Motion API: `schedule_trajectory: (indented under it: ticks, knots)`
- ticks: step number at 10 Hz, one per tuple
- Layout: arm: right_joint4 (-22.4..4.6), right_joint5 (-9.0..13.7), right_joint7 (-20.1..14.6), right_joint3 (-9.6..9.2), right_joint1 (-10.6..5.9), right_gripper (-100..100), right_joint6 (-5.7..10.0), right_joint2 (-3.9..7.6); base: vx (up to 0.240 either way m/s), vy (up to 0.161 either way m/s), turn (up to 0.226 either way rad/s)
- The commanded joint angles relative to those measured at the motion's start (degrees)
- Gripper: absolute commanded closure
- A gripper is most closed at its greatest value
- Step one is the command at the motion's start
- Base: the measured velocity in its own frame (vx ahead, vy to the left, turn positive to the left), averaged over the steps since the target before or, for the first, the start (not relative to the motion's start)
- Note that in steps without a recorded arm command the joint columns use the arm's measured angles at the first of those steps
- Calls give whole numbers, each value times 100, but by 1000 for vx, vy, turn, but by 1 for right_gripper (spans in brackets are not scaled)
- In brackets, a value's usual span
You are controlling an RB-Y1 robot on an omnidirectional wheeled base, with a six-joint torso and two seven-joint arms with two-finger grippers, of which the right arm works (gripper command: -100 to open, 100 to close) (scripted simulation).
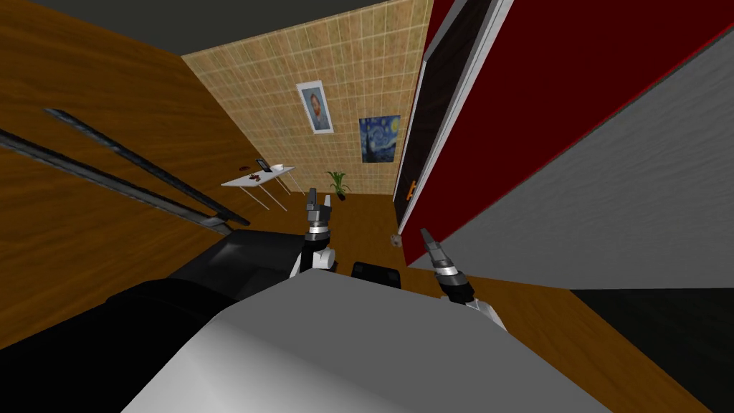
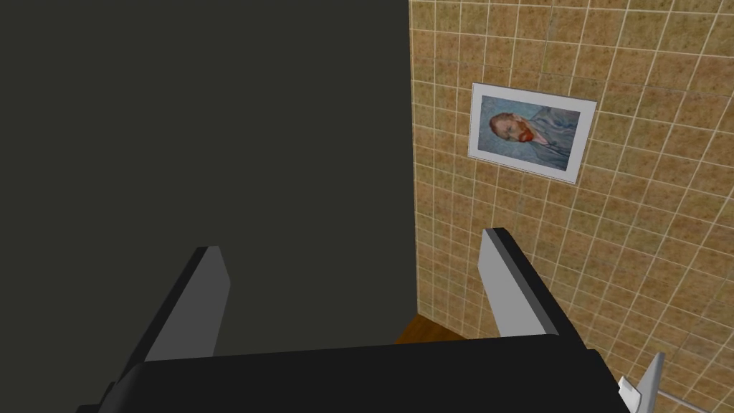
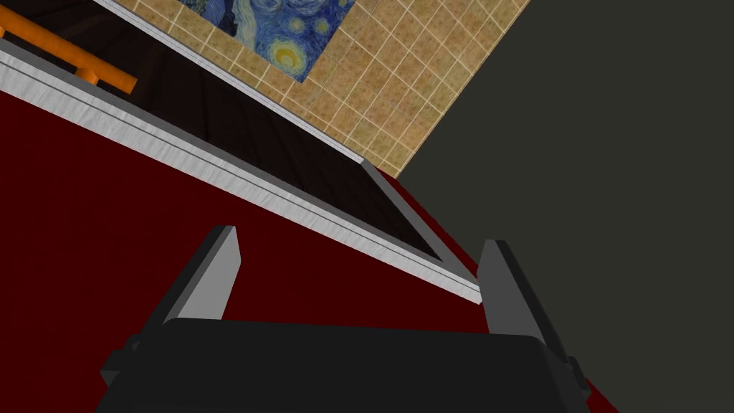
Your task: Push the door open
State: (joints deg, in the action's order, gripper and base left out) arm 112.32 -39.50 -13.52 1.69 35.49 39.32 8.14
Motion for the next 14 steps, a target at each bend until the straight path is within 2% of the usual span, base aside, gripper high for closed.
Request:
schedule_trajectory:
  ticks: [1, 9, 14]
  knots:
    - [-91, -207, -68, 26, 30, -100, 93, 15, 157, 119, -77]
    - [-563, -1223, -404, 179, 94, -100, 485, 120, 157, 131, -74]
    - [-858, -1843, -608, 293, 123, -100, 713, 163, 153, 87, -76]
